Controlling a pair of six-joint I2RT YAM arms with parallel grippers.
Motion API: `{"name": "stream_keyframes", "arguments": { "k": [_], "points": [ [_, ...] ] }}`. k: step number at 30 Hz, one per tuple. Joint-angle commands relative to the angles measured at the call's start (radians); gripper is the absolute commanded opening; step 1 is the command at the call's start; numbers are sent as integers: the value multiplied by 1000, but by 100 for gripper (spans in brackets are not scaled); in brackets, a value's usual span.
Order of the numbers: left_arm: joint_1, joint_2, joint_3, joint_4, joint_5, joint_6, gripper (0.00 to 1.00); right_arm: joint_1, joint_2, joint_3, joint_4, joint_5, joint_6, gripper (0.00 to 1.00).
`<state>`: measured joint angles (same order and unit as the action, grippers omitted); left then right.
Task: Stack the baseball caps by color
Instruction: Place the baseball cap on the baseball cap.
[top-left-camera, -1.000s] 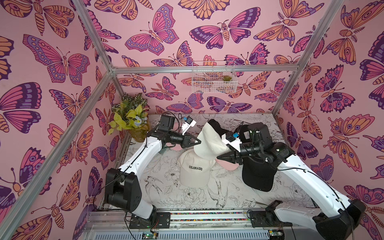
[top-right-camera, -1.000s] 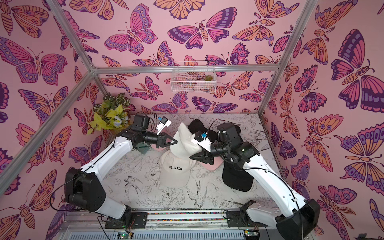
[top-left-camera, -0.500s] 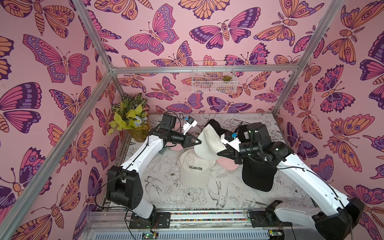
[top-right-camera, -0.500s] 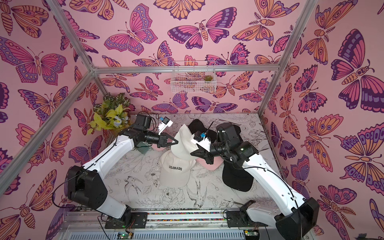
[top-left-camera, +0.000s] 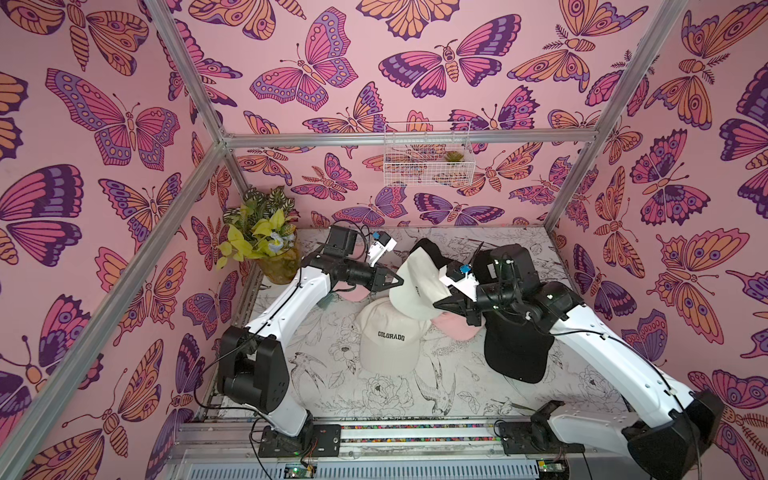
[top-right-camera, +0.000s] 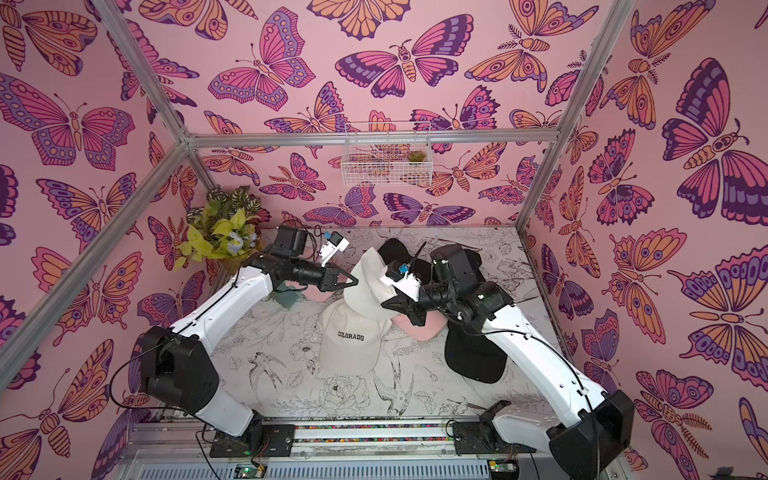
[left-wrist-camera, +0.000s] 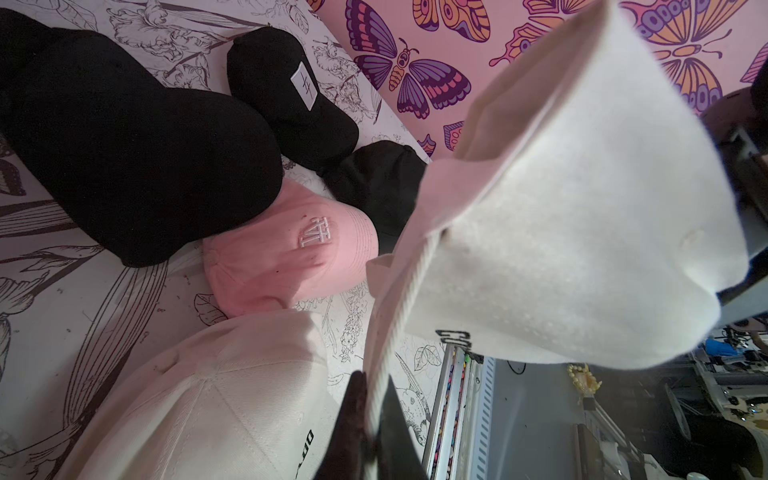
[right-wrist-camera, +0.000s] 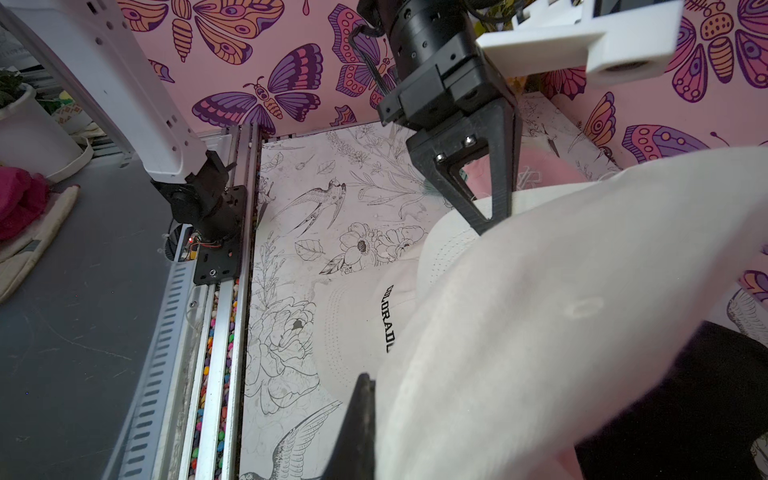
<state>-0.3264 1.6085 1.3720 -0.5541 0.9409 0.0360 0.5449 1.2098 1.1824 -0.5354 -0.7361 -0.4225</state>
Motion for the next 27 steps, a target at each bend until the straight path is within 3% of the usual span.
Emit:
{"name": "stream_keyframes", "arguments": {
  "k": [1,3,4,7,8,11,13,16,20,22,24,27],
  "points": [
    [50,-7,-10,47,-169,-31,0,15,-36,0,-30,-67,-16,0],
    [50,-61,-42,81,-147,-12,0,15,-16,16,-43,-29,-14,0],
    [50,-101,-81,123,-136,-5,5,16,1,42,-85,-14,-19,0],
    [50,-221,-198,248,-151,19,35,17,54,119,-223,-6,-74,0],
    [50,-251,-217,258,-156,40,49,20,62,131,-243,3,-81,0],
    [50,-301,-223,227,-131,103,78,31,73,167,-292,23,-104,0],
    [50,-319,-197,174,-57,140,90,59,82,221,-359,33,-129,0],
    [42,-373,-184,130,46,192,100,98,93,283,-456,52,-175,0],
    [12,-398,-151,-16,122,321,100,107,83,289,-478,76,-196,0],
    [-33,-391,-107,-163,138,442,100,111,84,289,-497,73,-218,0],
    [-108,-372,-66,-278,76,551,100,123,97,299,-541,77,-260,0],
    [-223,-297,-12,-346,-88,608,100,159,116,309,-597,108,-315,0]
  ]
}}
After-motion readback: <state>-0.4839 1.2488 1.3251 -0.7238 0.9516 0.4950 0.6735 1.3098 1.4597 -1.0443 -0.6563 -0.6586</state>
